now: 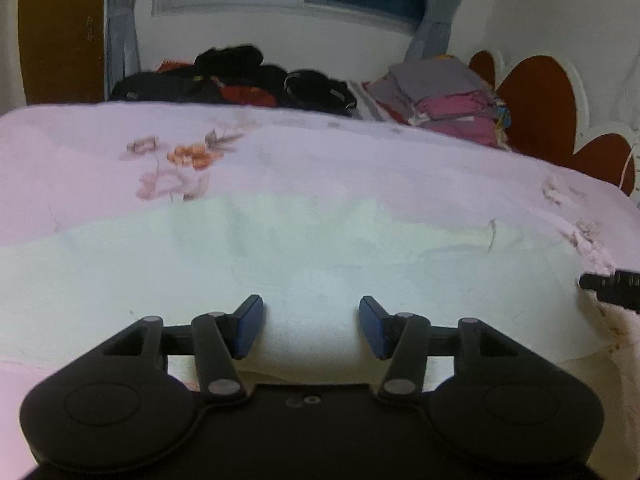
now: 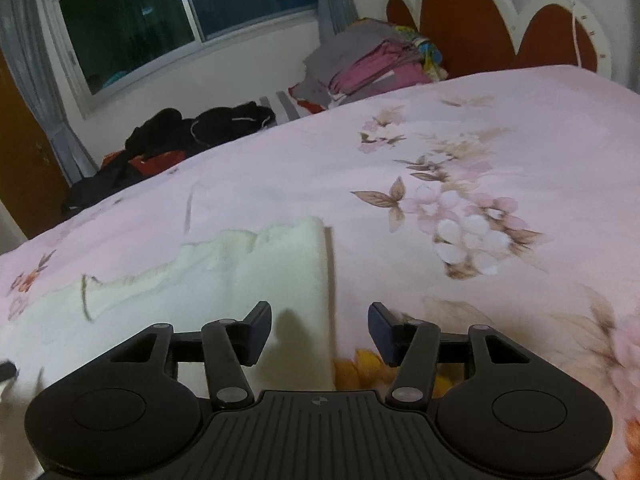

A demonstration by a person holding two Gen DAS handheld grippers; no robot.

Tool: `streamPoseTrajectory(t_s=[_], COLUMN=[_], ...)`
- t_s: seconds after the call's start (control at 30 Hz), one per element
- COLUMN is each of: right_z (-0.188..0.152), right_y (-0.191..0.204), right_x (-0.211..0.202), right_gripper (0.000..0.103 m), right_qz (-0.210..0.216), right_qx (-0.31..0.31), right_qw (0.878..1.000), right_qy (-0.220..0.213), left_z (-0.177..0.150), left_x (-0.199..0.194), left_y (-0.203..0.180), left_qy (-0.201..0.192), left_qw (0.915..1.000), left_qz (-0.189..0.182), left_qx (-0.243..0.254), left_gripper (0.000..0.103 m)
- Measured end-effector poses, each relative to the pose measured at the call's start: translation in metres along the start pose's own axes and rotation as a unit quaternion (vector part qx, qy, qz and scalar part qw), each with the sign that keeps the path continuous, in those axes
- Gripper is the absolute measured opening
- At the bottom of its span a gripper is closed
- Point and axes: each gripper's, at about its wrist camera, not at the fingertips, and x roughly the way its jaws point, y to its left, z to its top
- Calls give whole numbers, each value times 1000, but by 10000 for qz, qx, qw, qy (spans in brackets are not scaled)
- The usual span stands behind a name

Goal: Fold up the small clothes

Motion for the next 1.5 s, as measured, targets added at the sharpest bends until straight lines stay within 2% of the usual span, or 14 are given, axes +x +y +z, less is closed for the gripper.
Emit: streamPoseTrajectory(t_s=[0.1,0.17,0.3,0.37,0.43,0.57,0.63,0.8,0.93,1.03,1.2,1.3,1.43,1.5], right_z=[9,14,17,17,16,13,14,15,19,16,-10,-25,-20,-18], right_y=[1,3,6,7,9,8,2,9,26,47,80,81,64,67], right_x=[17,28,40,40,39,40,43,38,16,16,24,29,28,20], right_gripper=[53,39,31,10,7,6,6,6,6,6,6,6,6,7], right_qz=[43,77,57,20,-21,-520,-535,-745,-518,-148,206,80,-86,-7], right_qx=[74,64,7,-65,-217,-532,-386,-573,-817,-1037,-1411,-1691,-1437,-1346], right_qw=[9999,9999,9999,9999,9997,9971,9977,9955,9939,9937,9898,9856,9896,9909], right_qy=[52,100,110,95,69,-132,-141,-150,-539,-386,-72,-12,21,59], left_z=[-3,-4,-4,-4,-4,-2,-1,-4,0,1,-2,-5,-5,-5], left_x=[7,7,9,9,10,11,11,15,11,10,15,19,18,18], left_y=[4,5,4,3,2,-2,-3,-5,-6,-12,-21,-17,-18,-19], left_qy=[46,36,14,-1,-7,38,50,47,60,61,107,111,144,152], left_qw=[9999,9999,9999,9999,9999,9999,9999,9997,9999,9999,9998,9995,9993,9992], left_qz=[77,100,119,123,134,105,103,165,140,86,107,194,217,250], left_qx=[-48,-38,28,47,66,48,43,169,40,15,150,221,259,290], left_gripper=[51,51,53,55,56,57,58,59,60,60,62,62,62,62])
